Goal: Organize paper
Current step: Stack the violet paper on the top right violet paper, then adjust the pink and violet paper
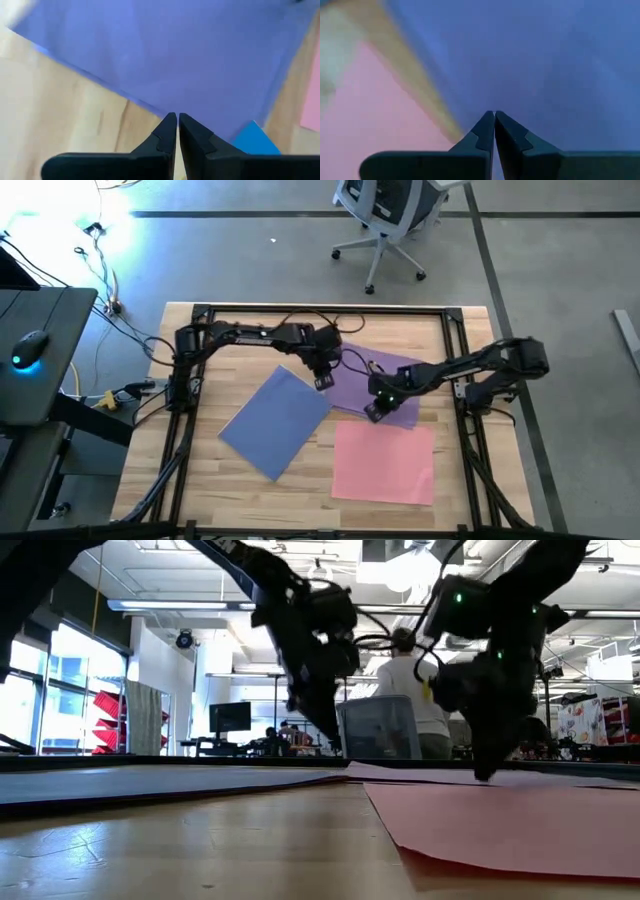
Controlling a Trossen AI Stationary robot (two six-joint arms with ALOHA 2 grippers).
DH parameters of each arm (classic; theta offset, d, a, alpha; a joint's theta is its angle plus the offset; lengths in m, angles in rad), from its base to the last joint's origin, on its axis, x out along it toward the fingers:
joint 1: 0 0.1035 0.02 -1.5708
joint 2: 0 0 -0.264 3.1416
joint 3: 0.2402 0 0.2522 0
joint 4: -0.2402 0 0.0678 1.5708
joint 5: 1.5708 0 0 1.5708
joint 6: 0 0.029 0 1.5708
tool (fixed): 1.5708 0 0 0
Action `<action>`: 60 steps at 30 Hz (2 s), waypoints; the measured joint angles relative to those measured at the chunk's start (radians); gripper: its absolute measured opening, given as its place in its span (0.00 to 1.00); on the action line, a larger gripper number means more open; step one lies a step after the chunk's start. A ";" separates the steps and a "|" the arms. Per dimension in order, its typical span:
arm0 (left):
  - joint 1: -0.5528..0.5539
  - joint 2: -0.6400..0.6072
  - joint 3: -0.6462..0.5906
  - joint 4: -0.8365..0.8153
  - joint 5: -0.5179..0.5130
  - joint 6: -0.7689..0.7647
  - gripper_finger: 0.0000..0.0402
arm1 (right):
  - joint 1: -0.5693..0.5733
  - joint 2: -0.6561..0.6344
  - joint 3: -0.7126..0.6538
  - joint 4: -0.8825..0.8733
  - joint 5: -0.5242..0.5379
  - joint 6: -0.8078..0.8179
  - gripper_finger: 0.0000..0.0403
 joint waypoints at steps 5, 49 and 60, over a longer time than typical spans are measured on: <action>0.000 -0.072 0.000 -0.046 -0.001 0.008 0.00 | -0.080 -0.004 0.002 -0.060 0.020 -0.174 0.00; 0.020 -0.512 -0.062 -0.516 -0.356 -0.006 0.00 | 0.218 -0.216 0.190 -0.246 -0.013 -0.172 0.00; 0.005 -0.690 -0.333 -0.473 -0.310 -0.131 0.00 | 0.556 -0.044 -0.039 0.225 0.005 0.150 0.00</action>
